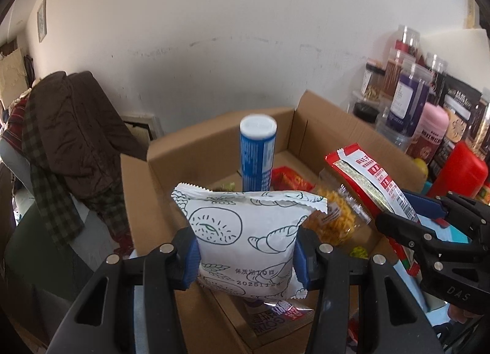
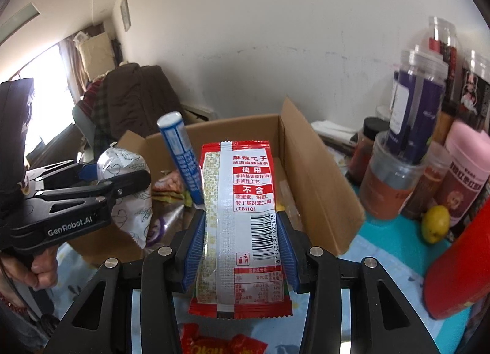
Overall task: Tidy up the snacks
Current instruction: 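Open both grippers to drop the pastry bag and strip packet into the box, then withdraw both tools from the box toward the red foil bag and gold box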
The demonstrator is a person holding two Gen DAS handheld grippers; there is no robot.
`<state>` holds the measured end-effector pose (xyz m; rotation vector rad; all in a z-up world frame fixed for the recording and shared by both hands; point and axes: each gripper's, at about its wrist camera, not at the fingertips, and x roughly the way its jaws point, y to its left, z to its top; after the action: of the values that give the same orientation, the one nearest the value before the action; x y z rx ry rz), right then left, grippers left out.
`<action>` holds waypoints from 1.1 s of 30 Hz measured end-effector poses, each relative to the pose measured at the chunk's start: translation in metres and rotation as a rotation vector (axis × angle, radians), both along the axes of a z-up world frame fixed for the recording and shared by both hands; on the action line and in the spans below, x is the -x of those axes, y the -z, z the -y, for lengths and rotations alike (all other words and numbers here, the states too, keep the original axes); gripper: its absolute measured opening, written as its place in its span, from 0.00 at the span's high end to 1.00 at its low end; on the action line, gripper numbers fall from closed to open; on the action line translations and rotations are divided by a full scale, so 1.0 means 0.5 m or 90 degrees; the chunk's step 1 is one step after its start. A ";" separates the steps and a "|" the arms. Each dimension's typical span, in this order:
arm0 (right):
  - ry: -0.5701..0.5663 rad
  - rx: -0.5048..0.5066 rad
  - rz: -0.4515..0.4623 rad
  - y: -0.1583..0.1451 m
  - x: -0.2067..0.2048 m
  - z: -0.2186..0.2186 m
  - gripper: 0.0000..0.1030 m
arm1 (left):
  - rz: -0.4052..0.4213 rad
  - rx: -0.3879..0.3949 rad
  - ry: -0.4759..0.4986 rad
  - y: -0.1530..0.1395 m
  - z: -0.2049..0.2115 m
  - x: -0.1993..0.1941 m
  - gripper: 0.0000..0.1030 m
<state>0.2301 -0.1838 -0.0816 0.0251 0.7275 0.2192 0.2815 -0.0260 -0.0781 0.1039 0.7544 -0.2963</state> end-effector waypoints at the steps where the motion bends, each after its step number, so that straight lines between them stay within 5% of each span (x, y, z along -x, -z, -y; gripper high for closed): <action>1: 0.001 0.001 -0.007 0.007 -0.005 -0.002 0.57 | -0.008 0.000 -0.001 0.006 0.000 -0.004 0.53; 12: 0.016 0.081 -0.039 0.042 -0.044 -0.018 0.54 | -0.065 -0.028 -0.007 0.035 0.013 -0.031 0.51; 15: 0.017 0.088 -0.048 0.042 -0.043 -0.016 0.43 | -0.068 -0.044 -0.012 0.035 0.020 -0.028 0.48; 19: 0.020 0.091 -0.049 0.038 -0.027 -0.013 0.36 | -0.060 -0.048 -0.028 0.024 0.015 -0.019 0.33; 33: 0.050 0.102 0.025 -0.070 0.065 0.009 0.36 | 0.007 -0.016 -0.015 -0.086 0.027 0.065 0.33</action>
<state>0.1976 -0.1884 -0.0464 -0.1021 0.7022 0.0863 0.2491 -0.0394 -0.0350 0.1200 0.7486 -0.2631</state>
